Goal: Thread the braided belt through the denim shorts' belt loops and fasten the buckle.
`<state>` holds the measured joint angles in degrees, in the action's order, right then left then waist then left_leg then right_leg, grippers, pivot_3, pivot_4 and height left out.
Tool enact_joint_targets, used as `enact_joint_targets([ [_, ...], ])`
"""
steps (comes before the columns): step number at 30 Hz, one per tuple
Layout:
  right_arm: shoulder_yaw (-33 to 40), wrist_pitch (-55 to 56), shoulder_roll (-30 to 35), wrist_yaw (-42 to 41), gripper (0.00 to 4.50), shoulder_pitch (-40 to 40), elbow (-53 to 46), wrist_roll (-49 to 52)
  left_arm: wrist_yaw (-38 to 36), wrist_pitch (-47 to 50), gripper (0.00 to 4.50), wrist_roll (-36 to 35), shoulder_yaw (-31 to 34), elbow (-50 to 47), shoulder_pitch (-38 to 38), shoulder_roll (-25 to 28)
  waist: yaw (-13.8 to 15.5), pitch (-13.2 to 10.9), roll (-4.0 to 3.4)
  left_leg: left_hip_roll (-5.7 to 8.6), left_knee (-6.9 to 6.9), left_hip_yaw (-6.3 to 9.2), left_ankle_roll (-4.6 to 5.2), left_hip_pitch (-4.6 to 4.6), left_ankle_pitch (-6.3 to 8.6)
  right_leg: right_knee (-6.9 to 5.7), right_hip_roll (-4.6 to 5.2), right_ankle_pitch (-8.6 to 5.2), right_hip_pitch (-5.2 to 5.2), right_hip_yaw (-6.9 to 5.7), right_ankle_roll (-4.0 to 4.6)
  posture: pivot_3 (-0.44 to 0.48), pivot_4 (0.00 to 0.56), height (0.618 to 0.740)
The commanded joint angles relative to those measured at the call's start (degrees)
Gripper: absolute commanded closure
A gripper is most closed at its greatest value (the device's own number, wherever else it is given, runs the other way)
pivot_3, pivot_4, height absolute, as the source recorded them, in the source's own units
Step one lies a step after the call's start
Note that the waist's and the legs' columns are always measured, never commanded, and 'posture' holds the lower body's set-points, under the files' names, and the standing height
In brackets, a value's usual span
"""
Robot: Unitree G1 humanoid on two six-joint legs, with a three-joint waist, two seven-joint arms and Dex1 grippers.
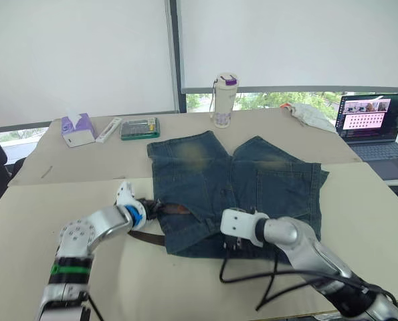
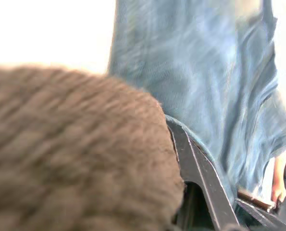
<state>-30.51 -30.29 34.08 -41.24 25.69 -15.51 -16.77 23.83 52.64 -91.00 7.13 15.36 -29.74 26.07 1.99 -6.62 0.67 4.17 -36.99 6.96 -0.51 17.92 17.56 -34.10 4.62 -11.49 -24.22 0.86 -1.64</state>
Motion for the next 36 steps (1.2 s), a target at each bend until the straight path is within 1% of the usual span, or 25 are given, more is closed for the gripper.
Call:
enact_joint_targets([
  [1, 2.68, 3.48, -2.27, 2.16, 2.41, 6.29, 9.78, -0.88, -9.91, -2.25, 4.5, 10.49, 0.17, 10.13, -9.04, -0.16, -0.1, -0.01, 0.02, 0.0, 0.0, -0.02, -0.01, 0.0, -0.01, -0.01, 0.0, 0.01, -0.01, 0.0, 0.0, 0.0, 0.15, 0.74],
  [3, 2.79, 5.0, -2.29, 1.16, 2.41, 8.39, 12.24, -0.83, -14.78, -0.97, 4.5, 14.73, 0.03, 14.16, -12.68, 0.06, -0.29, 0.0, 0.02, 0.0, 0.0, -0.01, -0.01, 0.1, -0.01, 0.04, 0.0, 0.02, -0.07, -0.04, 0.02, 0.0, 0.15, 0.74],
  [4, 3.44, 4.02, -2.52, -0.64, 2.41, 9.19, 12.07, 0.72, -17.65, -0.74, 4.5, 17.58, -0.47, 16.2, -14.54, 0.73, -0.44, 0.0, 0.02, -0.01, 0.0, 0.05, 0.0, 0.1, -0.01, 0.02, 0.02, 0.02, -0.08, -0.07, 0.01, 0.0, 0.15, 0.74],
  [6, 4.62, 1.04, -2.21, -5.71, 2.41, 9.09, 7.87, 4.67, -20.57, 1.93, 4.5, 20.17, 1.14, 19.25, -16.79, 2.56, -1.13, 0.0, 0.02, 0.0, 0.01, 0.12, 0.0, 0.25, 0.0, 0.04, 0.02, 0.02, -0.18, -0.12, 0.01, 0.0, 0.15, 0.74],
  [8, 5.19, -1.06, -1.44, -7.9, 2.41, 8.07, 4.08, 5.85, -21.19, 7.08, 4.5, 19.56, 4.0, 19.77, -16.81, 4.28, -1.97, 0.0, 0.01, -0.06, 0.03, 0.4, 0.0, 0.3, 0.0, -0.04, 0.01, 0.03, -0.25, -0.11, 0.0, 0.0, 0.15, 0.74],
  [10, 5.19, -1.7, -0.19, -8.28, 2.41, 6.63, 1.28, 5.34, -19.75, 12.51, 4.5, 16.74, 7.83, 18.3, -15.63, 5.17, -2.57, 0.01, 0.01, -0.1, 0.1, 0.57, 0.01, 0.3, 0.01, -0.14, 0.01, 0.03, -0.3, -0.09, -0.01, 0.0, 0.15, 0.74],
  [11, 5.15, -1.8, 0.5, -8.22, 2.41, 5.46, -0.41, 4.93, -17.83, 16.31, 4.5, 12.45, 10.82, 16.27, -14.15, 5.64, -2.67, 0.01, 0.01, -0.12, 0.1, 0.61, 0.02, 0.3, 0.02, -0.15, 0.02, 0.03, -0.33, -0.09, -0.01, 0.0, 0.15, 0.74],
  [13, 5.1, -1.91, 1.19, -7.79, 2.41, 4.02, -2.26, 4.27, -14.54, 21.17, 4.5, 6.85, 15.1, 12.93, -12.0, 5.68, -2.8, 0.01, 0.0, -0.14, 0.1, 0.63, 0.04, 0.29, 0.03, -0.15, 0.08, 0.01, -0.38, -0.06, -0.04, 0.0, 0.15, 0.74],
  [15, 4.92, -1.6, 1.34, -5.82, 2.41, 2.54, -2.83, 2.5, -8.41, 22.31, 4.5, -2.71, 18.13, 7.55, -8.16, 4.7, -2.77, 0.01, 0.01, -0.16, 0.09, 0.64, 0.05, 0.27, 0.03, -0.53, 0.11, -0.02, -0.42, -0.03, -0.09, 0.0, 0.15, 0.74],
  [17, 4.82, -1.5, 1.02, -5.09, 2.41, 1.4, -3.1, 2.06, -1.49, 20.44, 4.5, -11.62, 18.84, 2.71, -4.27, 3.17, -2.68, 0.01, 0.01, -0.09, 0.06, 0.63, 0.05, 0.28, 0.04, -0.83, 0.26, -0.08, -0.55, 0.04, -0.18, 0.0, 0.15, 0.74],
  [19, 4.61, -1.05, 0.49, -4.45, 2.41, 0.68, -2.83, 1.79, 4.7, 17.22, 4.5, -18.49, 17.31, -3.29, 0.47, 1.91, -2.16, 0.02, 0.02, -0.06, 0.01, 0.62, 0.05, 0.29, 0.04, -0.87, 0.6, -0.08, -0.59, 0.08, -0.18, 0.0, 0.15, 0.74],
  [20, 4.66, -0.96, 0.0, -4.11, 2.41, 0.34, -2.72, 1.81, 7.26, 15.8, 4.5, -20.56, 16.64, -6.37, 2.87, 1.06, -2.07, 0.02, 0.01, -0.05, 0.0, 0.61, 0.05, 0.27, 0.04, -0.87, 0.6, -0.08, -0.59, 0.1, -0.18, 0.0, 0.15, 0.74],
  [22, 4.58, -0.59, -0.68, -3.42, 2.41, 0.15, -2.57, 1.38, 11.04, 13.18, 4.5, -22.0, 16.28, -11.58, 6.59, -1.61, -1.54, 0.02, 0.02, 0.0, -0.01, 0.56, 0.05, 0.24, 0.04, -0.84, 0.63, -0.09, -0.58, 0.15, -0.19, 0.0, 0.15, 0.74],
  [24, 4.7, -0.7, -1.32, -2.97, 2.41, 0.15, -2.48, 1.32, 13.43, 11.05, 4.5, -22.0, 15.78, -15.56, 9.2, -3.88, -1.21, 0.02, 0.02, 0.03, -0.03, 0.53, 0.05, 0.26, 0.03, -0.77, 0.46, -0.09, -0.61, 0.12, -0.19, 0.0, 0.15, 0.74],
  [27, 4.43, -0.01, -1.69, -2.03, 2.41, 0.22, -2.0, 0.08, 18.68, 5.87, 4.5, -22.0, 13.71, -19.85, 12.58, -5.54, -1.09, 0.02, 0.02, 0.04, -0.06, 0.52, 0.03, 0.26, 0.02, -0.74, 0.44, -0.1, -0.59, 0.12, -0.17, 0.0, 0.15, 0.74],
  [29, 4.43, -0.06, -1.98, -1.8, 2.41, 0.09, -2.05, -0.22, 20.52, 3.64, 4.5, -22.0, 12.65, -21.86, 13.94, -6.48, -1.1, 0.02, 0.02, 0.04, -0.05, 0.48, 0.03, 0.25, 0.02, -0.74, 0.43, -0.11, -0.59, 0.14, -0.15, 0.0, 0.15, 0.74],
  [32, 4.31, -0.44, -2.43, -1.78, 3.16, -0.36, -2.78, -0.35, 24.87, -0.94, 4.5, -21.96, 10.24, -23.64, 15.76, -6.95, -1.16, 0.02, 0.02, 0.02, -0.05, 0.44, 0.02, 0.24, 0.02, -0.72, 0.41, -0.13, -0.59, 0.15, -0.12, 0.0, 0.15, 0.74],
  [33, 4.31, -0.77, -2.56, -1.95, 3.52, -0.69, -3.26, -0.21, 25.88, -2.29, 4.5, -21.97, 9.31, -24.07, 15.86, -7.66, -1.12, 0.02, 0.02, 0.02, -0.05, 0.44, 0.02, 0.24, 0.02, -0.71, 0.4, -0.13, -0.59, 0.15, -0.12, 0.0, 0.15, 0.74],
  [35, 4.18, -1.01, -2.45, -2.46, 4.18, -1.14, -3.97, -0.11, 26.41, -3.56, 4.5, -22.0, 7.91, -24.83, 15.79, -8.87, -0.93, 0.02, 0.02, 0.02, -0.05, 0.44, 0.02, 0.24, 0.02, -0.67, 0.39, -0.13, -0.55, 0.15, -0.12, 0.0, 0.15, 0.74],
  [36, 4.09, -1.02, -2.33, -2.74, 4.44, -1.29, -4.23, -0.12, 26.43, -3.91, 4.5, -22.0, 7.45, -25.12, 15.74, -9.34, -0.84, 0.02, 0.02, 0.02, -0.06, 0.45, 0.02, 0.24, 0.02, -0.65, 0.39, -0.13, -0.51, 0.14, -0.12, 0.0, 0.15, 0.74],
])
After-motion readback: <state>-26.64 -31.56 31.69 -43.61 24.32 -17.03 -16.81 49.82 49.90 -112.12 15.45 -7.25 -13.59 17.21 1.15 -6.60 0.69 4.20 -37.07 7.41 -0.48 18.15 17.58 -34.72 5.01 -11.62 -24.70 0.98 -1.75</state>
